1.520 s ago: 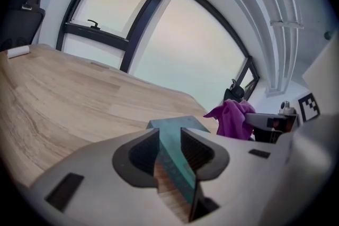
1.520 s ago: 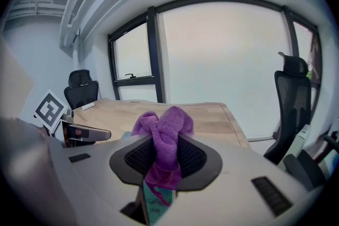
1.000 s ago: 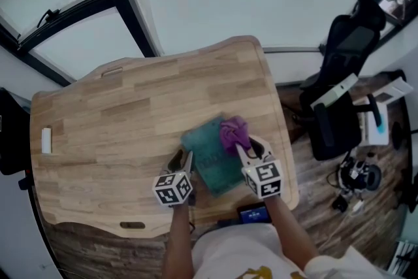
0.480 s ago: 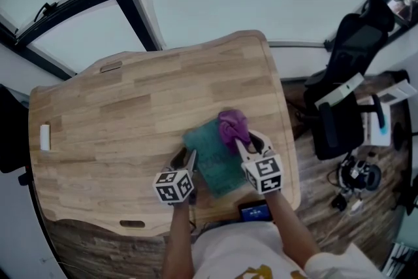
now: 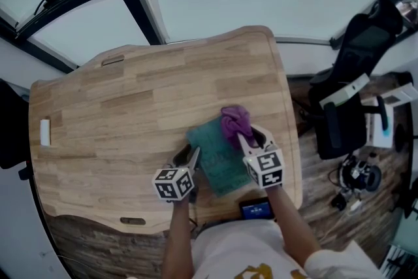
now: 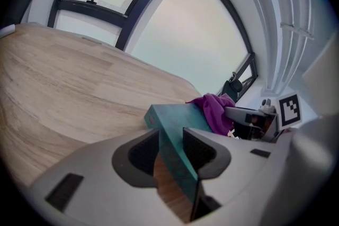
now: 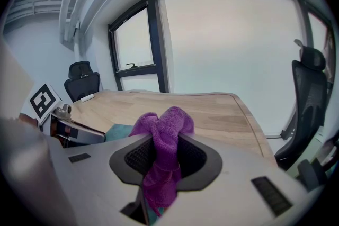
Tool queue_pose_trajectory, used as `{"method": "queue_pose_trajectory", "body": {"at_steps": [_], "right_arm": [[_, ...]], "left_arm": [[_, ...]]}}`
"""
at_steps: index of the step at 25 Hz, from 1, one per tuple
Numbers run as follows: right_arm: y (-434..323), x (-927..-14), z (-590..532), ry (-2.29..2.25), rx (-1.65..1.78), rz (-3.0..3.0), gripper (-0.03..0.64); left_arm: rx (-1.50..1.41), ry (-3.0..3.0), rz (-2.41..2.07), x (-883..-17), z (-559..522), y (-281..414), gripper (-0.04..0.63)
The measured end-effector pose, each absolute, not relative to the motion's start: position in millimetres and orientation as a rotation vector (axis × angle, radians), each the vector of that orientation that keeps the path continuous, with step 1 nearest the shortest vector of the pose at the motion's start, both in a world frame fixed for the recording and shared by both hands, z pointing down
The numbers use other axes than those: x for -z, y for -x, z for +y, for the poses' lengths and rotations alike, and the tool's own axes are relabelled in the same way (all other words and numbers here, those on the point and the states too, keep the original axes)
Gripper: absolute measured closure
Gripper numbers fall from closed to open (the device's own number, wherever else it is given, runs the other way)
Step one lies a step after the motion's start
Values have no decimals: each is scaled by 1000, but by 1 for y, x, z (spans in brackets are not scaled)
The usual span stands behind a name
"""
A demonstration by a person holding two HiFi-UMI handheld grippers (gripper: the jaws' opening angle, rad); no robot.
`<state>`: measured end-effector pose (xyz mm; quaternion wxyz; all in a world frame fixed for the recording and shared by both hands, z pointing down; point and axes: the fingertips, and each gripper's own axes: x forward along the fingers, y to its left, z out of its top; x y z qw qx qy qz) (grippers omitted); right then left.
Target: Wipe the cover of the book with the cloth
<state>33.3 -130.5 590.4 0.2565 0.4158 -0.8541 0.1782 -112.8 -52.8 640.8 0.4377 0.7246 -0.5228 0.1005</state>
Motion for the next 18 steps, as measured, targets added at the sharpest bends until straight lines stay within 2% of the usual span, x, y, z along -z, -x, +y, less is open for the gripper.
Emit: {"method": "queue_pose_trajectory", "body": {"at_steps": [18], "right_arm": [[-20, -599, -153, -1103, -440, -2311, 518]], "left_arm": [[-183, -1762, -1245, -643, -52, 111, 465]]}}
